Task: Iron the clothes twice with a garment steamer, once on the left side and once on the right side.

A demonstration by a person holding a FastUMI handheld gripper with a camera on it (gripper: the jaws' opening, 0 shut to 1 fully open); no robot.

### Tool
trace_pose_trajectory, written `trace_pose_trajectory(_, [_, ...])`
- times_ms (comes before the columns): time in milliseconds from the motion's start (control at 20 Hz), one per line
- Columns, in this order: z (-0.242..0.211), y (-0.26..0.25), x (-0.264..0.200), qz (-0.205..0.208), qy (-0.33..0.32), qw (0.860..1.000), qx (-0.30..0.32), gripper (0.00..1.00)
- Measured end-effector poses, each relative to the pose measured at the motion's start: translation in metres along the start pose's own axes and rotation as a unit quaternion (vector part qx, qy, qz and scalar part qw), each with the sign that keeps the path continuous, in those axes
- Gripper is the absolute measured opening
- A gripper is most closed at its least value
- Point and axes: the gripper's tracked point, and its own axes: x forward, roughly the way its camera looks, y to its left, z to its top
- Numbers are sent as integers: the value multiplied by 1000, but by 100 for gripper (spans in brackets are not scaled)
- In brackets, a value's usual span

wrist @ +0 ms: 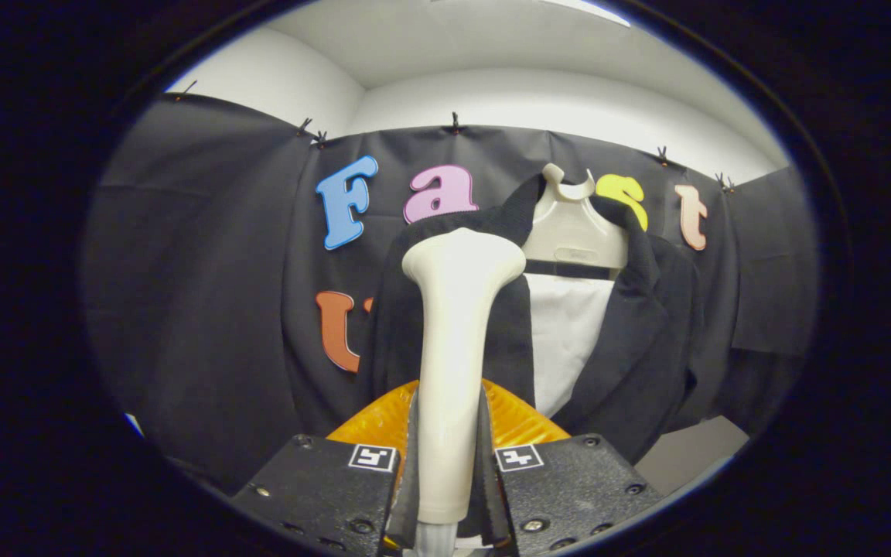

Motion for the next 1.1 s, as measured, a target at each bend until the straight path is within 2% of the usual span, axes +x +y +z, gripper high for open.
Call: trace_pose_trajectory(1100, [-136, -9, -33, -1, 92, 996, 2, 33])
